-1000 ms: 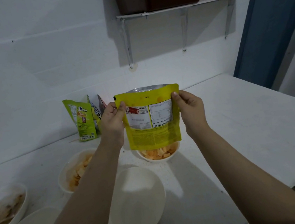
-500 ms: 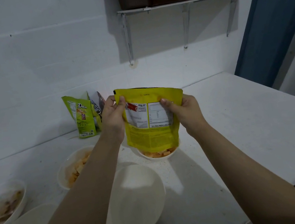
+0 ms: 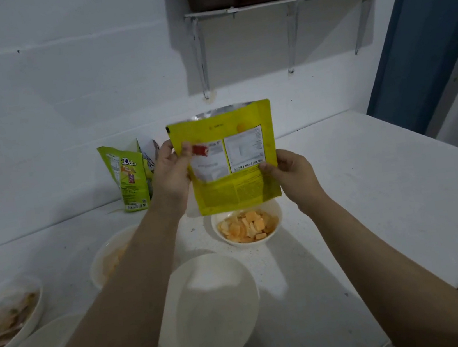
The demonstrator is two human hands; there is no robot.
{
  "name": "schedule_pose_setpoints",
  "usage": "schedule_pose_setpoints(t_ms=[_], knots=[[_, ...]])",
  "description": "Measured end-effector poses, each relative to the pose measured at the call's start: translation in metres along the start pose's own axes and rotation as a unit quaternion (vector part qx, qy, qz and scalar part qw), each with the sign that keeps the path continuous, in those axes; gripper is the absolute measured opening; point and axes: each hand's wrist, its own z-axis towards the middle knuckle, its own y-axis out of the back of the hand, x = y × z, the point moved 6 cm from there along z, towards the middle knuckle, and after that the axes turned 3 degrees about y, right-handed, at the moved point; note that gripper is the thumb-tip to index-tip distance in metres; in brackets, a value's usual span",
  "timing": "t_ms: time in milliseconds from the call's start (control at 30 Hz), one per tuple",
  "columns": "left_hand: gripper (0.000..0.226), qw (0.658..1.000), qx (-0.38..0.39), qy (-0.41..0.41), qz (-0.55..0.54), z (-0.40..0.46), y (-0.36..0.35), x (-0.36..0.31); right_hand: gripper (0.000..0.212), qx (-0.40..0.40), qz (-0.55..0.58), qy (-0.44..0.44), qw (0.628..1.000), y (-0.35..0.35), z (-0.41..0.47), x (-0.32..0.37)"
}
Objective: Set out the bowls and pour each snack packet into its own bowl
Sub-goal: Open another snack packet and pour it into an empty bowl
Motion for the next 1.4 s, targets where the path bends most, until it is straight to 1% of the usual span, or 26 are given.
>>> schedule_pose_setpoints(t_ms=[67, 100, 200, 267, 400, 433, 500, 567, 633, 700, 733, 800, 833, 867, 933, 967, 1033, 1067, 1100, 1133, 1200, 1233, 1300, 1400], knots=[[0.03, 0.996, 0.044, 0.003, 0.079, -0.007, -0.003, 0.008, 0.02, -0.009, 0.038, 0.007, 0.999, 0.0, -0.001, 0.005], [0.032, 0.993, 0.044, -0.005, 0.114, -0.009, -0.004, 0.009, 0.018, -0.021, 0.03, 0.015, 0.999, 0.002, -0.001, 0.005], [0.027, 0.99, -0.002, -0.021, 0.141, -0.011, -0.004, 0.01, 0.013, -0.06, -0.017, 0.026, 0.998, 0.007, -0.001, 0.002], [0.026, 0.99, -0.017, -0.019, 0.14, -0.009, -0.002, 0.01, 0.014, -0.055, -0.011, 0.018, 0.998, 0.004, -0.003, -0.002], [0.031, 0.992, -0.047, -0.007, 0.119, -0.007, 0.01, 0.01, 0.019, 0.013, 0.009, -0.028, 0.999, -0.005, -0.005, -0.013], [0.033, 0.993, -0.047, -0.002, 0.109, -0.006, 0.013, 0.011, 0.019, 0.019, 0.005, -0.036, 0.999, -0.005, -0.006, -0.016], [0.032, 0.994, -0.047, 0.004, 0.098, -0.007, 0.015, 0.014, 0.016, 0.003, -0.015, -0.037, 0.999, -0.002, -0.006, -0.021], [0.02, 0.995, -0.066, 0.003, 0.072, -0.009, 0.021, 0.015, 0.008, -0.01, -0.042, -0.042, 0.998, -0.001, -0.007, -0.023], [0.012, 0.996, -0.074, 0.01, 0.044, -0.009, 0.026, 0.018, 0.011, -0.019, -0.088, -0.054, 0.994, -0.001, -0.009, -0.026], [0.013, 0.997, -0.059, 0.044, 0.011, -0.013, 0.025, 0.023, 0.017, -0.063, -0.126, -0.052, 0.989, 0.002, -0.012, -0.025], [0.015, 0.996, -0.055, 0.068, -0.014, -0.014, 0.026, 0.026, 0.017, -0.085, -0.112, -0.053, 0.989, 0.002, -0.014, -0.022], [0.032, 0.991, -0.062, 0.1, -0.071, -0.016, 0.031, 0.03, 0.014, -0.109, -0.025, -0.077, 0.991, -0.005, -0.017, -0.017], [0.039, 0.986, -0.074, 0.108, -0.102, -0.018, 0.035, 0.032, 0.013, -0.105, 0.024, -0.097, 0.989, -0.012, -0.019, -0.014], [0.043, 0.98, -0.089, 0.115, -0.133, -0.02, 0.039, 0.033, 0.012, -0.089, 0.076, -0.119, 0.986, -0.021, -0.021, -0.011], [0.047, 0.967, -0.124, 0.125, -0.185, -0.028, 0.048, 0.034, 0.01, -0.027, 0.167, -0.163, 0.972, -0.043, -0.028, -0.006], [0.053, 0.961, -0.136, 0.128, -0.205, -0.033, 0.05, 0.035, 0.012, 0.01, 0.187, -0.178, 0.966, -0.055, -0.034, -0.004], [0.074, 0.953, -0.146, 0.136, -0.229, -0.046, 0.055, 0.036, 0.02, 0.063, 0.175, -0.185, 0.965, -0.077, -0.047, 0.002], [0.084, 0.95, -0.146, 0.145, -0.236, -0.052, 0.056, 0.036, 0.022, 0.066, 0.157, -0.181, 0.969, -0.084, -0.053, 0.005], [0.088, 0.947, -0.143, 0.153, -0.242, -0.058, 0.055, 0.034, 0.021, 0.051, 0.142, -0.173, 0.973, -0.087, -0.058, 0.008], [0.082, 0.947, -0.144, 0.157, -0.24, -0.065, 0.055, 0.032, 0.02, 0.023, 0.132, -0.164, 0.977, -0.087, -0.064, 0.013], [0.058, 0.947, -0.161, 0.162, -0.226, -0.078, 0.058, 0.029, 0.018, -0.026, 0.116, -0.146, 0.982, -0.083, -0.073, 0.023], [0.049, 0.946, -0.167, 0.167, -0.222, -0.083, 0.06, 0.029, 0.016, -0.04, 0.104, -0.135, 0.985, -0.081, -0.079, 0.029], [0.042, 0.947, -0.163, 0.172, -0.216, -0.094, 0.063, 0.027, 0.015, -0.06, 0.076, -0.108, 0.989, -0.076, -0.092, 0.043], [0.038, 0.955, -0.156, 0.172, -0.182, -0.106, 0.063, 0.017, 0.017, -0.094, 0.043, -0.076, 0.992, -0.066, -0.116, 0.062]])
